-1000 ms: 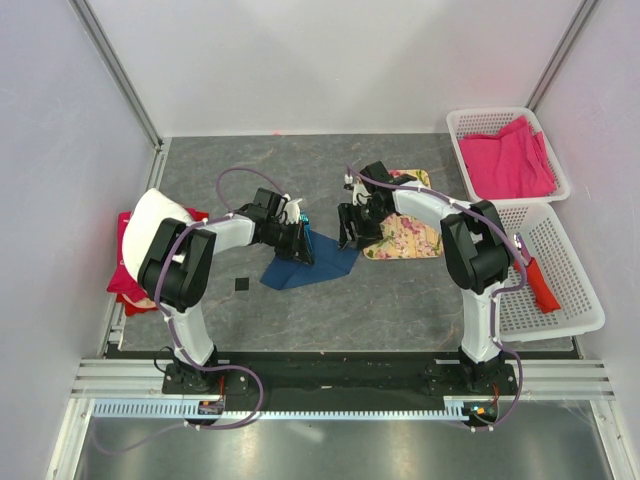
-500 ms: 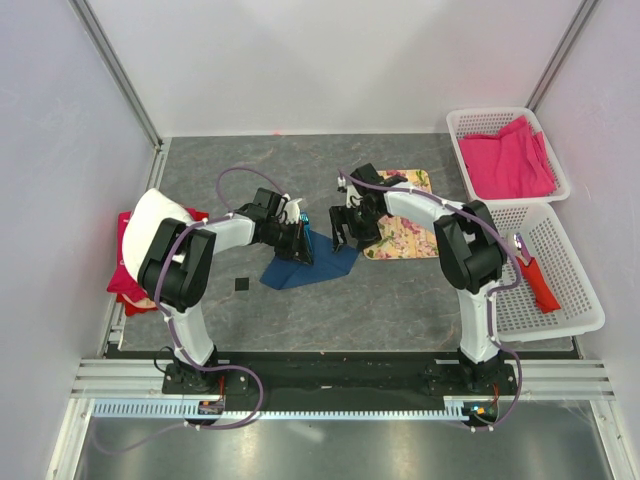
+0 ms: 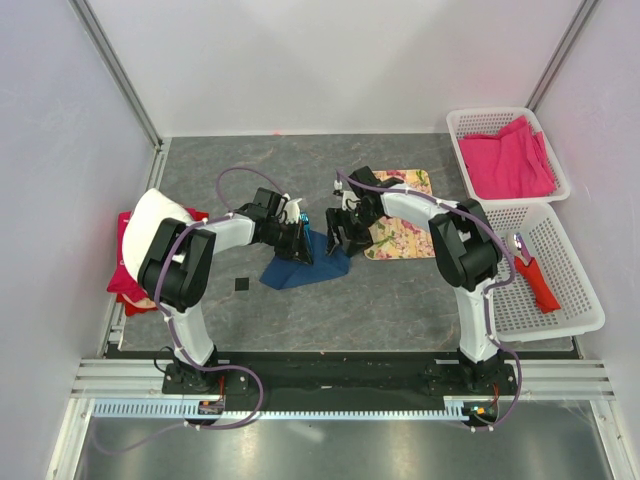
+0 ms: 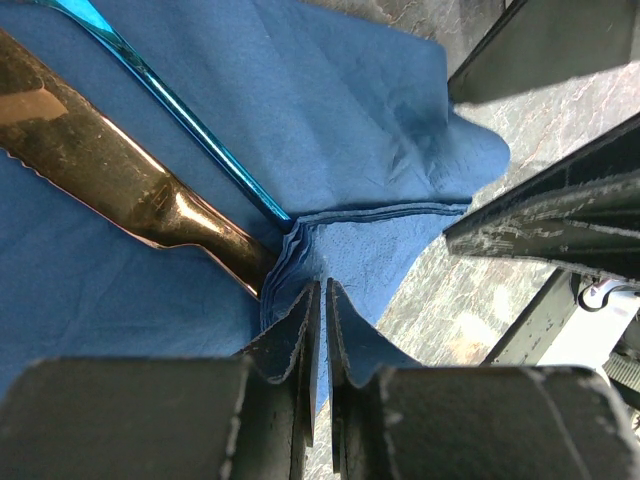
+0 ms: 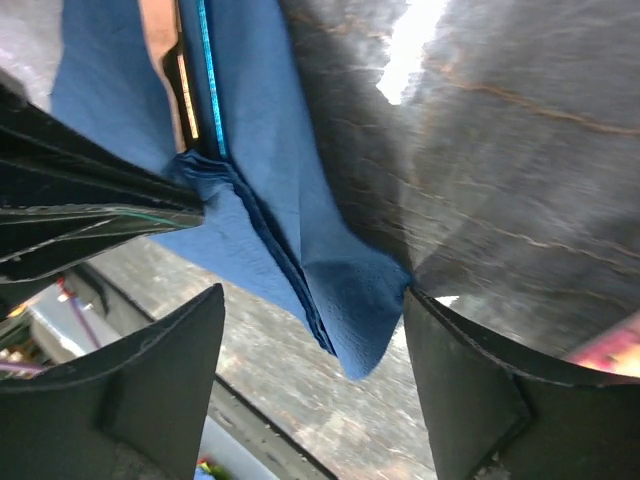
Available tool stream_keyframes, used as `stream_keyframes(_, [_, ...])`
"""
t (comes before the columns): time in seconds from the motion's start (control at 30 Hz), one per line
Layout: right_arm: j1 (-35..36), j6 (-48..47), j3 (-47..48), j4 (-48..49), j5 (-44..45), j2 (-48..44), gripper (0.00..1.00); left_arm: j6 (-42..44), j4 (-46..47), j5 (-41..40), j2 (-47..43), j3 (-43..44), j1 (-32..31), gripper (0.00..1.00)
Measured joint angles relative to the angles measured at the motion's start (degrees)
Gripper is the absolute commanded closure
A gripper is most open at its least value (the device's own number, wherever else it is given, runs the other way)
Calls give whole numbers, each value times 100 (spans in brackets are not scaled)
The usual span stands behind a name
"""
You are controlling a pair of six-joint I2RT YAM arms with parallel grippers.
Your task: Place the utensils on the paper napkin and roll it up
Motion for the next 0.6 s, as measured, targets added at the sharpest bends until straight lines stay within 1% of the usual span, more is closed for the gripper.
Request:
stream_keyframes(0.07, [-11, 48, -15, 46, -153, 22, 26, 0, 2, -2, 0, 0, 0, 88])
stream_keyframes(0.1, [-15, 72, -22, 68, -229, 24, 29, 0, 0, 0, 0, 0, 0, 88])
stream_keyframes(0.27, [-68, 210, -105, 264, -629, 20, 35, 2, 0, -2, 0, 0, 0, 88])
stream_keyframes(0.3, [-85, 251, -151, 313, -715, 20, 39, 2, 2, -2, 0, 0, 0, 88])
stream_keyframes(0.37, [-103, 319, -245, 389, -852, 20, 46, 2, 2, -4, 0, 0, 0, 88])
stream_keyframes(0.4, [-116, 367, -284, 417, -909, 20, 54, 2, 2, -4, 0, 0, 0, 88])
stream_keyframes(0.5, [-129, 485, -341, 514, -1040, 20, 75, 2, 0, -4, 0, 0, 0, 88])
stream_keyframes(0.6, [-127, 605, -343, 608, -1178, 20, 78, 2, 0, -7, 0, 0, 0, 88])
